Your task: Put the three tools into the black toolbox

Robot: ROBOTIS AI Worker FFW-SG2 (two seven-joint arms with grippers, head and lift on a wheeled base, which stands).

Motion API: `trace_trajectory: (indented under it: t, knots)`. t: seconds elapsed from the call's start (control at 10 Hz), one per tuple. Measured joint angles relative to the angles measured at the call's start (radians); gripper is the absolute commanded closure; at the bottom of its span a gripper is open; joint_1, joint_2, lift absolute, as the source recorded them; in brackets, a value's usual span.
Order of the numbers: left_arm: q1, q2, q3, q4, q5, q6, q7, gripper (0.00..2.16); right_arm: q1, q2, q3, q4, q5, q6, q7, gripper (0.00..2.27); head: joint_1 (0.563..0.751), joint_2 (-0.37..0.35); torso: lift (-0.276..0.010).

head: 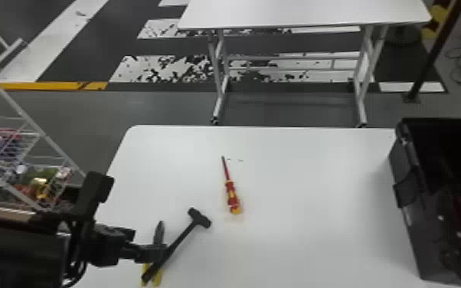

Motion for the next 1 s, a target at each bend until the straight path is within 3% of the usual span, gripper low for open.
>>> trace_trajectory:
  t: [0.1, 0.4, 1.0]
  knots:
    - [-0.022, 0.014, -0.012, 0.019, -0.017, 0.0, -0.033, 0.09, -0.001, 0.001, 0.001, 0.0, 0.0, 0.0, 0.0, 0.13, 0.695, 0.162, -0.051]
    - [-0.071, 0.051, -0.073, 0.077, -0.078, -0.02, -0.076, 0.09, -0.003, 0.003, 0.002, 0.002, 0.0, 0.0, 0.0, 0.13, 0.695, 0.168, -0.051]
    - [-0.143, 0.045, -0.237, 0.207, -0.167, -0.086, -0.045, 0.09, 0.005, 0.006, 0.003, 0.001, 0.0, -0.025, 0.0, 0.13, 0.695, 0.127, -0.051]
